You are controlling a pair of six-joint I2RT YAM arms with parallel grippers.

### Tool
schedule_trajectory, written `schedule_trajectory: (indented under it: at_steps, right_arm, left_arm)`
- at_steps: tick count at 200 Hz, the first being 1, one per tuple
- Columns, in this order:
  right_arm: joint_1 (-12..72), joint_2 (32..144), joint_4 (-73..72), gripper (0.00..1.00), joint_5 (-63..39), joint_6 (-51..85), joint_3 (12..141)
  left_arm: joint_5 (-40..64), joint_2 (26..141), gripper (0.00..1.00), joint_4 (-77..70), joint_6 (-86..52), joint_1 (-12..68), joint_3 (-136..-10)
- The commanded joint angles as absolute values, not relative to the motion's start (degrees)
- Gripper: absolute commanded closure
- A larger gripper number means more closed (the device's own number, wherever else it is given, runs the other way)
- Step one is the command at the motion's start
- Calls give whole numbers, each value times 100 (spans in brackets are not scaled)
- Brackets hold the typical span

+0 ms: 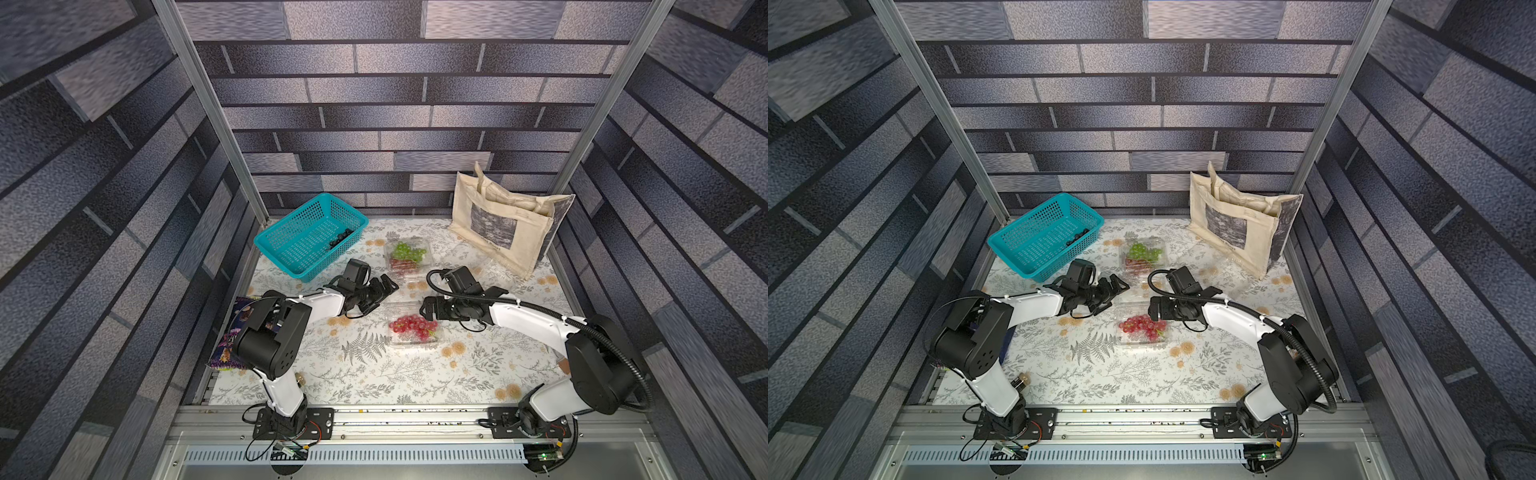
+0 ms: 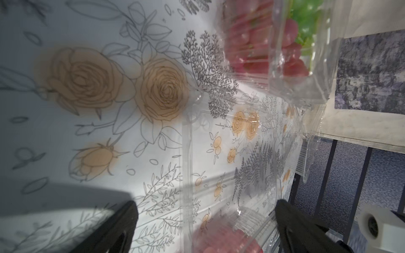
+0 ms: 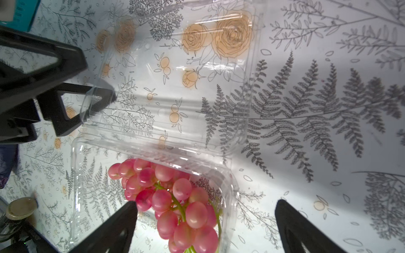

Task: Pack grapes into containers
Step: Close the packing box at the center of the board.

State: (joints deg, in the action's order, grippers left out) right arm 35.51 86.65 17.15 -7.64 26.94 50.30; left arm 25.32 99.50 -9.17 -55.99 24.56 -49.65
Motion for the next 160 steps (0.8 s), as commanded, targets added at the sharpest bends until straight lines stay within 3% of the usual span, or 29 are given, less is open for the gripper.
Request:
schedule_trajectory:
  at_steps: [1,160]
  right_arm:
    - [3643,8823,1551,0,-937,2578,5172]
    - [4265,8994,1413,0,-884,2402,5445]
  left_arm:
    - [2575,9994,0,-1210,-5712,2494,-5021]
    - [2440,9425,0,-1705,-5906,2673,-4248]
